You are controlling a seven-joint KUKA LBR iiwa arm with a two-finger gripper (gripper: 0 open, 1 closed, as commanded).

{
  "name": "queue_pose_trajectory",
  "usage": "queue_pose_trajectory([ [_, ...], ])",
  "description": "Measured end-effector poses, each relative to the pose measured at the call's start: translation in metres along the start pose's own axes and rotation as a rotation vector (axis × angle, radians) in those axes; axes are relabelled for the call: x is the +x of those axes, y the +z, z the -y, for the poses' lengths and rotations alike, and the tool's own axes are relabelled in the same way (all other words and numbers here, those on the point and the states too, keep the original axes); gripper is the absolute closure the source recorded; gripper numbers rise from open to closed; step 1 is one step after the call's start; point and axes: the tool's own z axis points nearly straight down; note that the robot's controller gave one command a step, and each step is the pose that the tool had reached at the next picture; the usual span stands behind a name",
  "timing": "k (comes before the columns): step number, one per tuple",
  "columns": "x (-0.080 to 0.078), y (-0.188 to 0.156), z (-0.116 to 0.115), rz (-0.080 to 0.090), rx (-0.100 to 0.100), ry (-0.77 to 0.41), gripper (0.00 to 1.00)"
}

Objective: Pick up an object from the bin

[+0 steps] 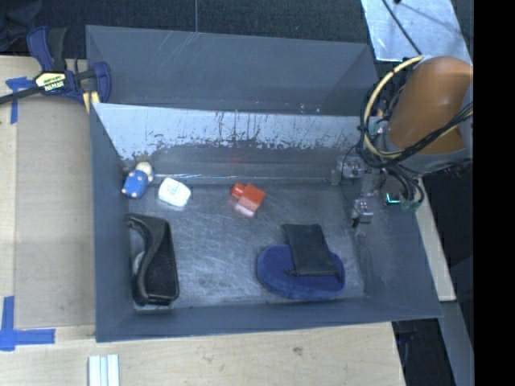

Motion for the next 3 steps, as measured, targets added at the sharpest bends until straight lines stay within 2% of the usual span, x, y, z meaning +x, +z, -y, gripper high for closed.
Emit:
queue_pose_trajectory([
  [1, 0.043, 0.069, -0.043, 0.008, 0.002, -0.263, 0.00],
  [2, 0.043, 0.067, -0.042, 0.007, 0.003, -0.263, 1.00],
  [3, 0.004, -0.078, -0.043, 0.018, 0.004, -0.201, 1.00],
])
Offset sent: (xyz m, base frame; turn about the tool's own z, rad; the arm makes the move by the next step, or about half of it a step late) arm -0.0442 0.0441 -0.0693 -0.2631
